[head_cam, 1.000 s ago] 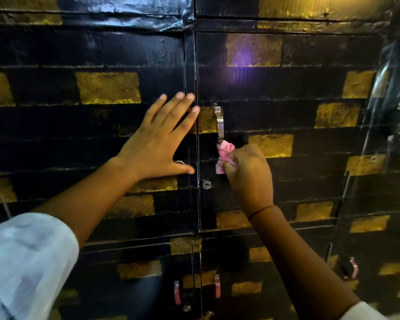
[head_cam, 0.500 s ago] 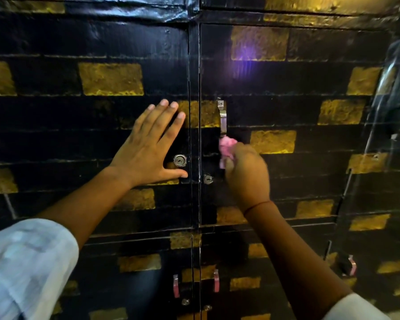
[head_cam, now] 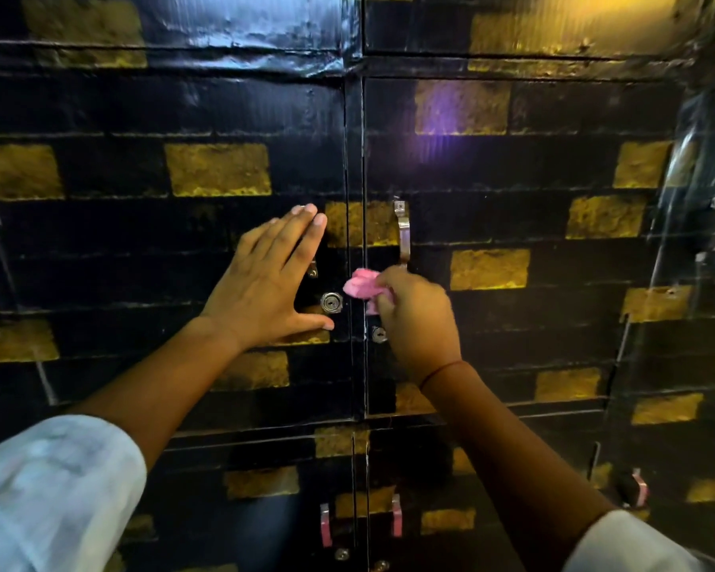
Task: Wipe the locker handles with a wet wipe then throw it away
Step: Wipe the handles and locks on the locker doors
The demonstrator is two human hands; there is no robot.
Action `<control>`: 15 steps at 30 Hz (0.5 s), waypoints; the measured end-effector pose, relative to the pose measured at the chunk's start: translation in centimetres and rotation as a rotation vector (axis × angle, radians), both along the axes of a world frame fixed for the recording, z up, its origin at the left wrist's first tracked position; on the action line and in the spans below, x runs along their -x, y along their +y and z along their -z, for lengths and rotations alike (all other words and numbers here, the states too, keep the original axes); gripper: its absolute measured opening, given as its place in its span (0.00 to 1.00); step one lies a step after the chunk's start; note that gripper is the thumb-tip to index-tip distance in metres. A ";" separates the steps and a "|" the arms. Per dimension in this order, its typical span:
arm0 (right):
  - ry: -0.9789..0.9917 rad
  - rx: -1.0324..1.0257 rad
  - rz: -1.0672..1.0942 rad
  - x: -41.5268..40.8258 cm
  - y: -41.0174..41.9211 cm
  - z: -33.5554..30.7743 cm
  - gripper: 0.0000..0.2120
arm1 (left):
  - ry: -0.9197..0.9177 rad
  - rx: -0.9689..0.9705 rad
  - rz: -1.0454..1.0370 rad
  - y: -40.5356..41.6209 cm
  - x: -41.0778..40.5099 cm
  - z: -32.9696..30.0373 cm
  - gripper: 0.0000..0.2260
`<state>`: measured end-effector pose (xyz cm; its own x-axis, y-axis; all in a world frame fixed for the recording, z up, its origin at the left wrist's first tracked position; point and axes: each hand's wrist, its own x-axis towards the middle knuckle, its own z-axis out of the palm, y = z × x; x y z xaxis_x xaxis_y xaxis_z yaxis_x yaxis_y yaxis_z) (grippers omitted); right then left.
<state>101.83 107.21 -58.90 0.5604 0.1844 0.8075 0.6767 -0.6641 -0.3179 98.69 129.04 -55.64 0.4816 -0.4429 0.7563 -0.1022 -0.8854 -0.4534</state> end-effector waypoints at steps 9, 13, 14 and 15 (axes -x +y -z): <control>-0.191 0.050 0.155 0.7 -1.3 -4.8 0.06 | -0.025 0.186 -0.227 4.6 2.4 -2.1 0.61; -0.128 0.022 -0.015 1.5 2.1 -4.5 0.12 | -0.019 0.178 -0.209 4.7 2.3 -1.8 0.61; -0.140 -0.061 -0.049 1.4 3.1 -4.8 0.14 | -0.018 0.177 -0.211 4.8 2.3 -1.8 0.61; -0.158 -0.128 -0.084 1.3 4.0 -5.1 0.16 | -0.014 0.176 -0.211 4.9 2.3 -1.8 0.61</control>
<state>100.55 111.24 -53.81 0.4118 0.1155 0.9039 0.7762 -0.5642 -0.2815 96.39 133.97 -53.83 0.5384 -0.1946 0.8199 0.0983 -0.9518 -0.2904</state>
